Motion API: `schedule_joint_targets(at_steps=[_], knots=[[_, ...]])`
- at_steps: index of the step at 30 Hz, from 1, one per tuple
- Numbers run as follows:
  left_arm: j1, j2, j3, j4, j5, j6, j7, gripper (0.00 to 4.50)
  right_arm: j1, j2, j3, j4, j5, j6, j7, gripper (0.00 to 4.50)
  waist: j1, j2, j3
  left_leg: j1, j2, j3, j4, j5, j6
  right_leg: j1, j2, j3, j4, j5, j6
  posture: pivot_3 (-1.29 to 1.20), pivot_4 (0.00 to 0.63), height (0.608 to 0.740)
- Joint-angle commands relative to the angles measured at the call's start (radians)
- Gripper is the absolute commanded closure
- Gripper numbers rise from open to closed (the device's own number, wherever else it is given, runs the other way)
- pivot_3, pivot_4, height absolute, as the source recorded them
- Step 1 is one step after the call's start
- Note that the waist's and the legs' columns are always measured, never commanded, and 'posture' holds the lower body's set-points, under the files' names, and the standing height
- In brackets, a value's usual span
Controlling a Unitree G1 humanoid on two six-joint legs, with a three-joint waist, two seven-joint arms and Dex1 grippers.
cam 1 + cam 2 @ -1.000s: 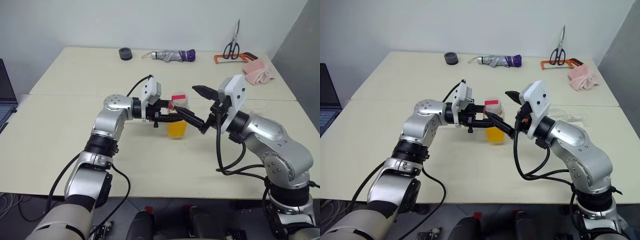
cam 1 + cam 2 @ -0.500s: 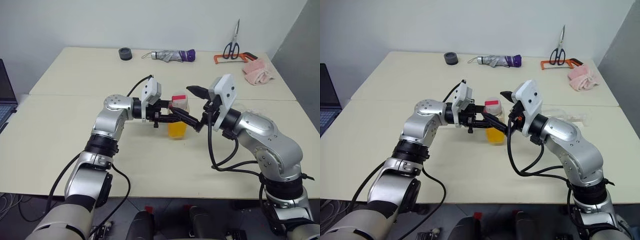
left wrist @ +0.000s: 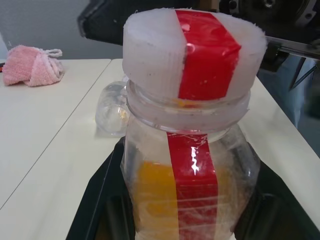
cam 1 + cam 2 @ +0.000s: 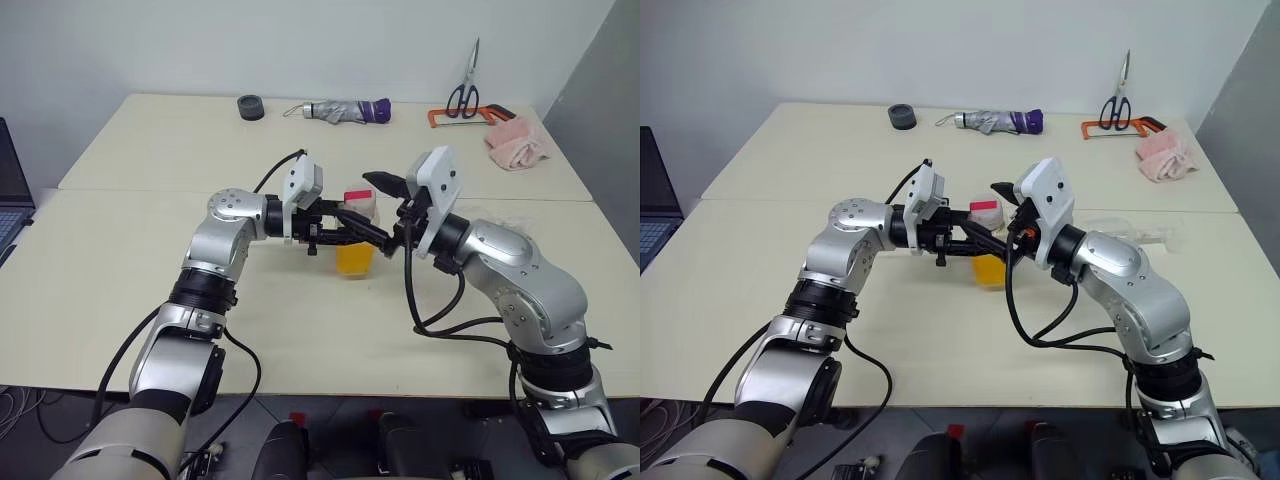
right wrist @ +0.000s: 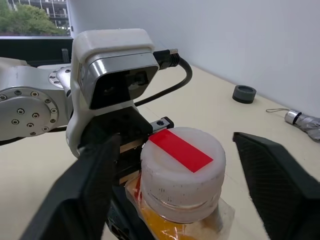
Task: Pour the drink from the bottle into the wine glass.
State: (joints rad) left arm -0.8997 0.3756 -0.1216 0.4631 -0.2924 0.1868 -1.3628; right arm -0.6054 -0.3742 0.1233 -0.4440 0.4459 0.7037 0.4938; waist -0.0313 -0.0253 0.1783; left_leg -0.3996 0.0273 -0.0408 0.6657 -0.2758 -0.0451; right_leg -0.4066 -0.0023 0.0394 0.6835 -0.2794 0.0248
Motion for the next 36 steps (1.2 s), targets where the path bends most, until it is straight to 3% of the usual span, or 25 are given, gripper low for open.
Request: schedule_joint_targets(at_steps=[1,3,4,12,20,24,27,32,36], knots=[[-0.011,0.0,0.016,-0.052,-0.02,-0.011,0.004,2.63,-0.022,0.002,0.004,-0.018,-0.016,-0.03,0.008,1.88,0.0,0.0,0.0,0.0,0.0,0.0,0.0,0.0,0.0,0.0,0.0,0.0,0.0,0.0,0.0,0.0,0.15,0.74],[-0.011,0.0,0.016,-0.051,-0.02,-0.011,0.004,2.63,-0.02,0.001,0.009,-0.018,-0.025,-0.036,0.011,2.63,0.0,0.0,0.0,0.0,0.0,0.0,0.0,0.0,0.0,0.0,0.0,0.0,0.0,0.0,0.0,0.0,0.15,0.74],[-0.011,-0.001,0.016,-0.051,-0.02,-0.011,0.004,2.63,-0.02,0.001,0.01,-0.018,-0.028,-0.039,0.012,2.67,0.0,0.0,0.0,0.0,0.0,0.0,0.0,0.0,0.0,0.0,0.0,0.0,0.0,0.0,0.0,0.0,0.15,0.74],[-0.01,-0.001,0.019,-0.05,-0.02,-0.01,0.004,2.63,0.003,0.082,-0.072,-0.037,0.081,0.008,-0.009,2.67,0.0,0.0,0.0,0.0,0.0,0.0,0.0,0.0,0.0,0.0,0.0,0.0,0.0,0.0,0.0,0.0,0.15,0.74],[-0.005,0.0,0.023,-0.056,-0.02,-0.008,0.008,2.63,0.025,0.065,-0.063,-0.059,-0.028,-0.095,-0.057,2.76,0.0,0.0,0.0,0.0,0.0,0.0,0.0,0.0,0.0,0.0,0.0,0.0,0.0,0.0,0.0,0.0,0.15,0.74],[0.002,0.005,0.026,-0.064,-0.02,-0.006,0.015,2.63,0.064,0.045,-0.129,-0.112,-0.021,-0.111,-0.077,2.76,0.0,0.0,0.0,0.0,0.0,0.0,0.0,0.0,0.0,0.0,0.0,0.0,0.0,0.0,0.0,0.0,0.15,0.74],[0.008,0.01,0.034,-0.069,-0.022,-0.003,0.029,2.63,0.153,-0.019,-0.222,-0.168,0.022,-0.068,-0.06,2.76,0.003,0.0,0.0,0.0,0.0,0.0,0.0,0.0,0.0,0.0,0.0,0.0,0.0,0.0,0.0,0.0,0.15,0.74],[0.018,0.016,0.044,-0.083,-0.032,0.009,0.048,2.63,0.462,-0.142,-0.317,-0.17,-0.001,-0.068,-0.015,2.76,0.013,0.0,0.0,-0.001,-0.001,-0.001,-0.001,0.0,0.0,0.001,-0.001,0.0,-0.002,0.0,0.0,0.0,0.15,0.74],[0.024,0.017,0.045,-0.088,-0.035,0.013,0.051,2.63,0.566,-0.1,-0.333,0.012,-0.106,-0.201,-0.091,2.76,-0.002,0.0,0.0,0.001,-0.001,0.001,0.0,0.0,0.0,0.001,0.0,0.002,0.0,0.0,0.0,0.0,0.15,0.74]])
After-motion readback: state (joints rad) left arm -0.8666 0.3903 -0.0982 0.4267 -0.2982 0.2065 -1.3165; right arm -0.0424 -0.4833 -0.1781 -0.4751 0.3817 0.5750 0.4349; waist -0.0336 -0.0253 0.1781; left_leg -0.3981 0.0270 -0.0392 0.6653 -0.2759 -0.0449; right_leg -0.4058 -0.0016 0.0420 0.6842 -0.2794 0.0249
